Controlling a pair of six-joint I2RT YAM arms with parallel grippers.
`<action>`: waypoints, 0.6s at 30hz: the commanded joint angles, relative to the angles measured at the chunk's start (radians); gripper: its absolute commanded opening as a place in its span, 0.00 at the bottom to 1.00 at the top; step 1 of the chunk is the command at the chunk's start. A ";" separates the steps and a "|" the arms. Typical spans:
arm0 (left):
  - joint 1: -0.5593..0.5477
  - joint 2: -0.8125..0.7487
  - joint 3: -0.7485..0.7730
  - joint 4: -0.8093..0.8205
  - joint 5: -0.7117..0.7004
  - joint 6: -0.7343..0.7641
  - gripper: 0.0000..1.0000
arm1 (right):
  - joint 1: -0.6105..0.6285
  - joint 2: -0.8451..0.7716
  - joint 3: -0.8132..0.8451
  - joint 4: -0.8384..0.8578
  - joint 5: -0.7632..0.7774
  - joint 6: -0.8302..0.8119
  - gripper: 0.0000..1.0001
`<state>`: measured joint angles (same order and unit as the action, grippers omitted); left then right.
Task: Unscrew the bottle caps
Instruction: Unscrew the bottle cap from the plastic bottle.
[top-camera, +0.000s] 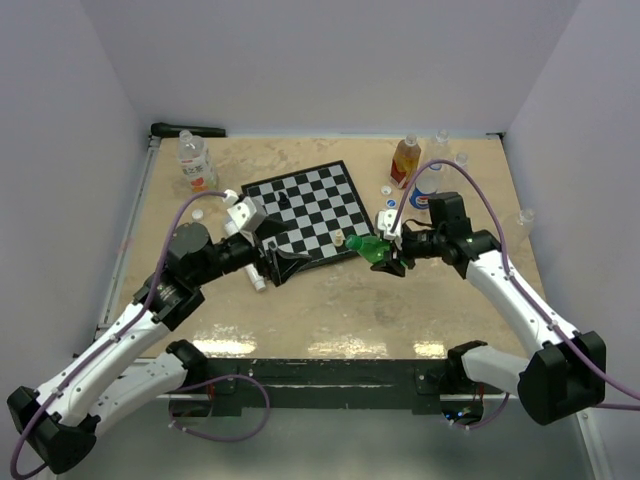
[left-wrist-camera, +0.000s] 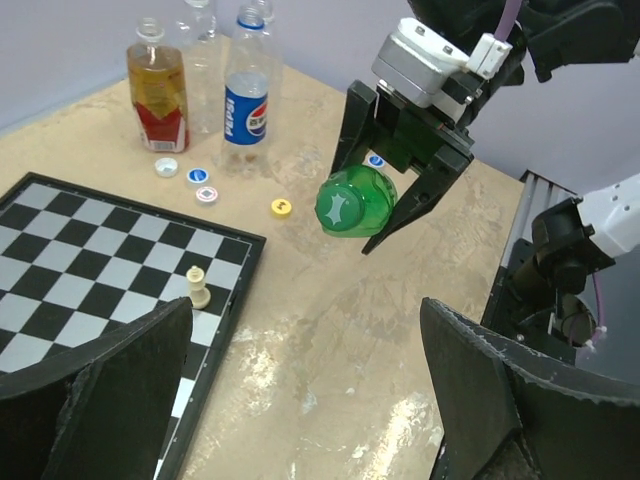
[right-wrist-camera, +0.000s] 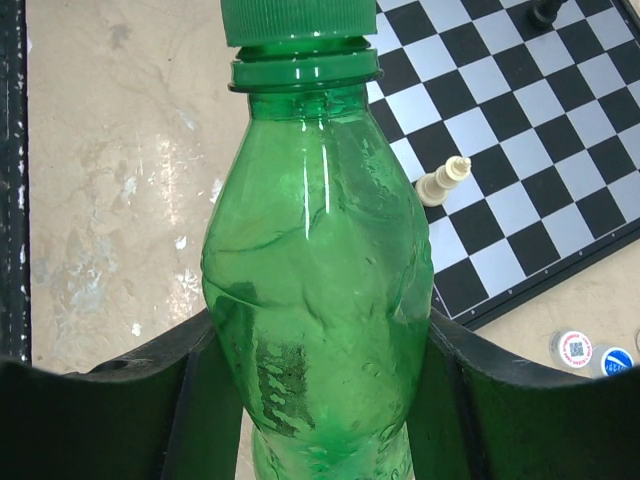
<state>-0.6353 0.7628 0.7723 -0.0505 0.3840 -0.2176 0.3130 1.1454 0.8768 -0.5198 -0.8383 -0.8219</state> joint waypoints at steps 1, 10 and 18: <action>0.002 0.032 -0.034 0.126 0.114 -0.020 1.00 | -0.005 0.007 0.051 -0.043 -0.024 -0.074 0.03; 0.000 0.069 -0.044 0.185 0.208 -0.043 1.00 | -0.005 0.028 0.063 -0.080 -0.039 -0.105 0.02; -0.004 0.087 -0.041 0.192 0.259 0.001 1.00 | -0.005 0.051 0.073 -0.112 -0.044 -0.132 0.02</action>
<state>-0.6361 0.8360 0.7265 0.0826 0.5903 -0.2420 0.3130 1.1893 0.9043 -0.6037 -0.8482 -0.9188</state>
